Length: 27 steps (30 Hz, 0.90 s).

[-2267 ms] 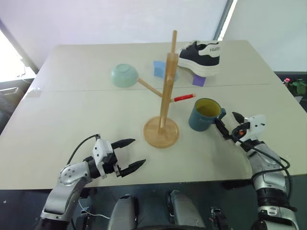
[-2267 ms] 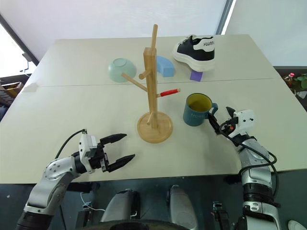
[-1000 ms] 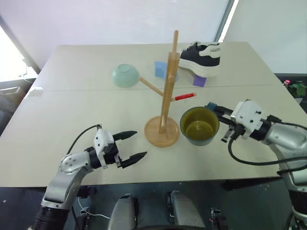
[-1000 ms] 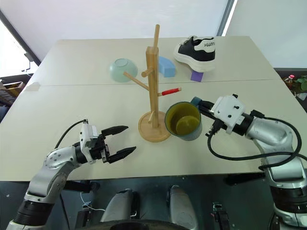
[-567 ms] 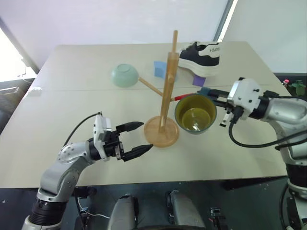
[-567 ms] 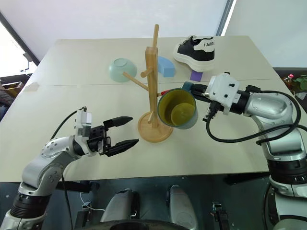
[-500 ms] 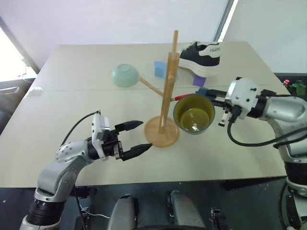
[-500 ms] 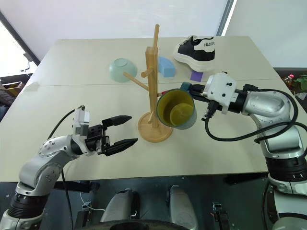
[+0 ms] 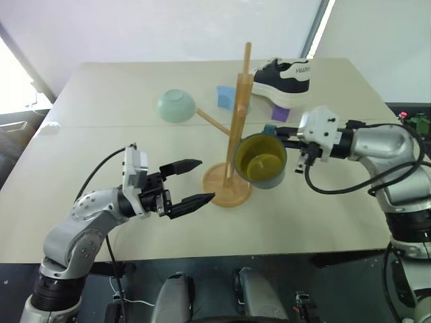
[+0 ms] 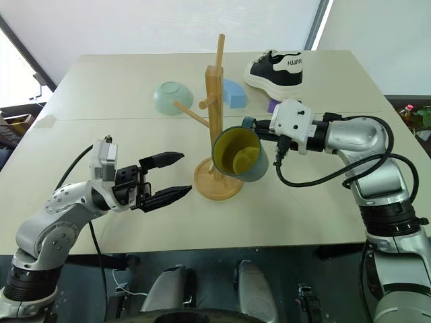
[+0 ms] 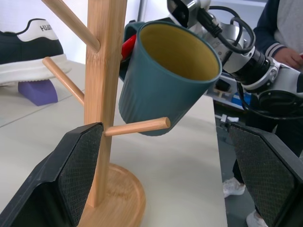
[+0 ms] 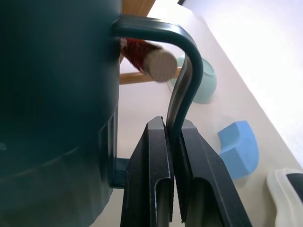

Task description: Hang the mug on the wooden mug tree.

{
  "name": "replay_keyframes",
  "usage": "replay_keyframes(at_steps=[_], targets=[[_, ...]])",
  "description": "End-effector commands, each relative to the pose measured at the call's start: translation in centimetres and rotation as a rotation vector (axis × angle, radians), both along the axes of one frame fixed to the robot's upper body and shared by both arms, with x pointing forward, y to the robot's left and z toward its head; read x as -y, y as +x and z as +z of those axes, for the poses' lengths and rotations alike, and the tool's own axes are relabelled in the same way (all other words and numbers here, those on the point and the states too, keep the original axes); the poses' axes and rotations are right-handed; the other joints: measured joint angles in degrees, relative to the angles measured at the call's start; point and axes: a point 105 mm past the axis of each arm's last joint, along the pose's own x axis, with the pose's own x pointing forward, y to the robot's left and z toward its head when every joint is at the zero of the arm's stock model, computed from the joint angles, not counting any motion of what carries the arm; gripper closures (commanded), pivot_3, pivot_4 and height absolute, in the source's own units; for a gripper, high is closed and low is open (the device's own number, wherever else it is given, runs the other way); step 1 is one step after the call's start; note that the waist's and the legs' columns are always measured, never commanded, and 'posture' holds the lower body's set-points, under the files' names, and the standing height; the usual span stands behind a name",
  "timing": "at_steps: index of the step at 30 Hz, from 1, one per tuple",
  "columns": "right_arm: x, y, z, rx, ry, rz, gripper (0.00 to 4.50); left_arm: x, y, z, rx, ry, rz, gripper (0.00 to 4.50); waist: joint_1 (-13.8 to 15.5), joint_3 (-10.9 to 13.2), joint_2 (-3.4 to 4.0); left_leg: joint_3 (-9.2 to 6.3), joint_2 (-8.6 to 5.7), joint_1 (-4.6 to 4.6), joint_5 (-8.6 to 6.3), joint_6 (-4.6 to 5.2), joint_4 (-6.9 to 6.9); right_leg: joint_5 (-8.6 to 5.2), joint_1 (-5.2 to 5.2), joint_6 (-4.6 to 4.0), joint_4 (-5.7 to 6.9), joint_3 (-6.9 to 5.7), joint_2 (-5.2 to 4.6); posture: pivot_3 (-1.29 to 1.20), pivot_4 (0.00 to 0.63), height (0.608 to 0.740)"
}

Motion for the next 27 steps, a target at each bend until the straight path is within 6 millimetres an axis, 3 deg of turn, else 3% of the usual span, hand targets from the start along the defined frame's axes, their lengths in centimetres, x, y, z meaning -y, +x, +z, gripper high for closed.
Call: replay_keyframes(at_steps=[1,5,12,17,19,22,27], targets=[[-0.1,0.1,1.6,0.043,0.02,0.009,3.79,0.3,-0.4,1.0,0.046,-0.004,-0.013,0.0,0.0,0.0,0.0,0.0,0.0,0.0,0.0,0.0,0.0,0.0,0.0,0.0,0.0,0.0,0.0,0.0,0.15,0.74],[0.0,0.1,2.2,0.104,0.005,0.003,1.96,0.3,-0.3,1.0,0.049,-0.004,-0.006,0.0,0.0,0.0,0.0,0.0,0.0,0.0,0.0,0.0,0.0,0.0,0.0,0.0,0.0,0.0,0.0,0.0,0.15,0.74],[1.7,-0.6,3.5,0.154,0.02,-0.057,1.96,-0.2,0.2,0.6,0.034,-0.005,0.042,0.0,0.1,0.0,0.0,-0.01,0.0,-0.01,0.0,0.0,0.0,0.0,0.0,0.0,0.0,0.0,0.0,0.0,0.15,0.74],[5.2,-1.1,3.5,0.082,0.247,-0.206,1.96,-3.1,3.1,-1.6,0.008,0.027,0.305,0.0,0.2,0.0,0.0,-0.02,0.0,0.01,0.0,0.0,0.0,0.0,0.06,0.0,-0.02,0.0,-0.02,0.0,0.15,0.74],[6.8,-1.1,2.2,0.025,0.367,-0.281,1.96,-4.7,4.6,-2.8,0.0,0.054,0.451,0.0,0.1,0.0,-0.01,-0.04,-0.01,0.07,0.0,0.0,0.0,0.0,0.14,0.0,-0.04,-0.01,-0.01,0.0,0.15,0.74],[8.4,-1.0,-2.5,-0.057,0.495,-0.416,1.96,-6.8,6.2,-5.1,-0.032,0.086,0.654,0.0,0.0,0.0,-0.03,-0.1,0.0,0.17,0.0,0.0,0.02,0.0,0.3,0.0,-0.06,-0.06,0.01,0.0,0.15,0.74],[9.3,-0.7,-7.4,-0.074,0.66,-0.61,1.96,-8.1,7.0,-7.6,-0.06,0.116,0.813,0.0,-0.1,0.0,0.02,-0.05,0.01,0.17,0.0,0.0,0.02,0.02,0.24,0.02,0.01,-0.02,-0.01,0.0,0.15,0.74]])
